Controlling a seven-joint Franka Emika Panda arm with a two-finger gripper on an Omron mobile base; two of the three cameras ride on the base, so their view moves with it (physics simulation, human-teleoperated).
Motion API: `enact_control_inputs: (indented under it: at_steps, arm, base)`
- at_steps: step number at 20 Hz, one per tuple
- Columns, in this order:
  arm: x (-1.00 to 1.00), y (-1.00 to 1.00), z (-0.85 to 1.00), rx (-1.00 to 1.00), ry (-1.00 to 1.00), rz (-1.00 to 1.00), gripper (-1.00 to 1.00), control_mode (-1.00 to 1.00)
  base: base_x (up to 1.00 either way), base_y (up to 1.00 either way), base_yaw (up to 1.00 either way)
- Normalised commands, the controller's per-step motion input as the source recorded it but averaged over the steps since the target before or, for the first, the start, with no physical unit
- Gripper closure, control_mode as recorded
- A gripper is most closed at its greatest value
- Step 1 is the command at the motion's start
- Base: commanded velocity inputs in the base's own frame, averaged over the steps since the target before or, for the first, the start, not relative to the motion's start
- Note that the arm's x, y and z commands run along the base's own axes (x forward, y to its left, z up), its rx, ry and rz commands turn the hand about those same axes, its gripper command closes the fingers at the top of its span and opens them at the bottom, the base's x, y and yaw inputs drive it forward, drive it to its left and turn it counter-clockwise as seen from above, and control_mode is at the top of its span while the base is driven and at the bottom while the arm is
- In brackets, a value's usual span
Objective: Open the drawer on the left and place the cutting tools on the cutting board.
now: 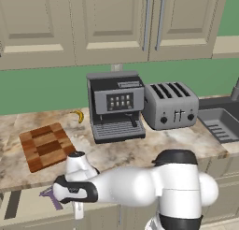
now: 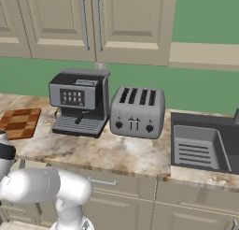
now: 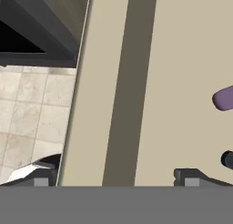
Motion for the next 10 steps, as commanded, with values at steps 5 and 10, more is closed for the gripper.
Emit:
enact_control_inputs:
  at_steps: [5,10]
  arm:
    - [-0.28,0.04,-0.25,0.00,0.00,0.02,-1.00,-1.00]
    - [-0.91,0.11,-0.25,-0.01,0.00,0.01,-1.00,-1.00]
  base:
    - [0.00,0.00,0.00]
    - [0.00,0.00,0.00]
